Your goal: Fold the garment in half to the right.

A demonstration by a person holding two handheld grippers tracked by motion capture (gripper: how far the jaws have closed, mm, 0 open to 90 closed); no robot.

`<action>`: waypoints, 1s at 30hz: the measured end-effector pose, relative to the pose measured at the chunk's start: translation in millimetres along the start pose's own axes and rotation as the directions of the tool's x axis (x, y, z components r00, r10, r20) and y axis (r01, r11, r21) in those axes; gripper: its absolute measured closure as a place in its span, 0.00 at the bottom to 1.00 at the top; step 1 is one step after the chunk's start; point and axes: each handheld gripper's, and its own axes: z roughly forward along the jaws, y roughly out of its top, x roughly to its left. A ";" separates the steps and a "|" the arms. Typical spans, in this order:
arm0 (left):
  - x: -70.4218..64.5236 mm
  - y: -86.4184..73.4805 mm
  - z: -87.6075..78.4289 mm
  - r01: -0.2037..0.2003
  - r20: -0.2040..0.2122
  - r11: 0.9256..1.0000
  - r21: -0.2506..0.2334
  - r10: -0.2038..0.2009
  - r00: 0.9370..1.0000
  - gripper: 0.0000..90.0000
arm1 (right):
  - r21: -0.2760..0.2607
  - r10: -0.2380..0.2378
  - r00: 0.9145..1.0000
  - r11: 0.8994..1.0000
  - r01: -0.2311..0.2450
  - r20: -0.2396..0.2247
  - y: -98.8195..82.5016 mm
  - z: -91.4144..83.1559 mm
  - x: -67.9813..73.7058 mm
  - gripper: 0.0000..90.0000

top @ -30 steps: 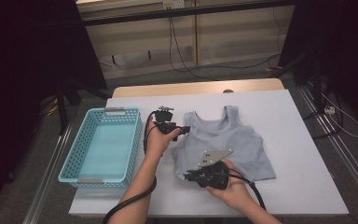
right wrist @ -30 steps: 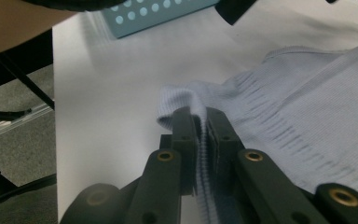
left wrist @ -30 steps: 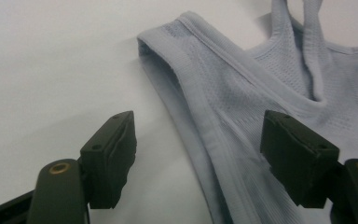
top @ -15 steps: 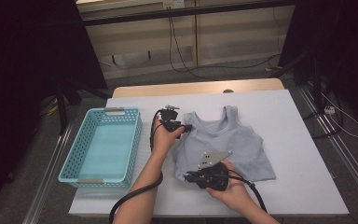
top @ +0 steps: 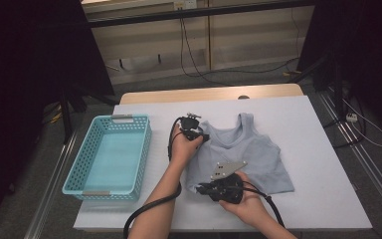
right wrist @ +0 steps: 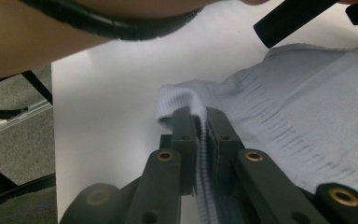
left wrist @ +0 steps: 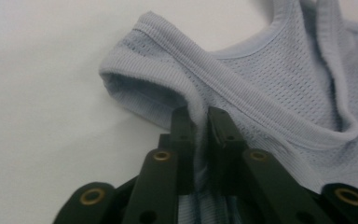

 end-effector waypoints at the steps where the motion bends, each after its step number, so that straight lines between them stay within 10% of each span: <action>1: -1.3 0.8 -0.1 -0.009 -0.009 1.000 0.007 0.009 1.000 0.92 | 0.000 0.001 1.000 1.000 -0.001 0.000 0.0 -0.1 0.0 0.93; 16: 26.0 -1.6 -25.7 0.159 0.043 0.987 -0.014 -0.158 0.986 0.94 | -0.007 -0.011 1.000 1.000 0.011 -0.010 3.1 -1.4 5.3 0.93; 30: 43.0 -6.0 -55.5 0.190 0.017 0.981 -0.031 -0.190 0.982 0.95 | -0.008 -0.038 0.998 0.999 0.037 -0.055 12.4 11.7 14.2 0.93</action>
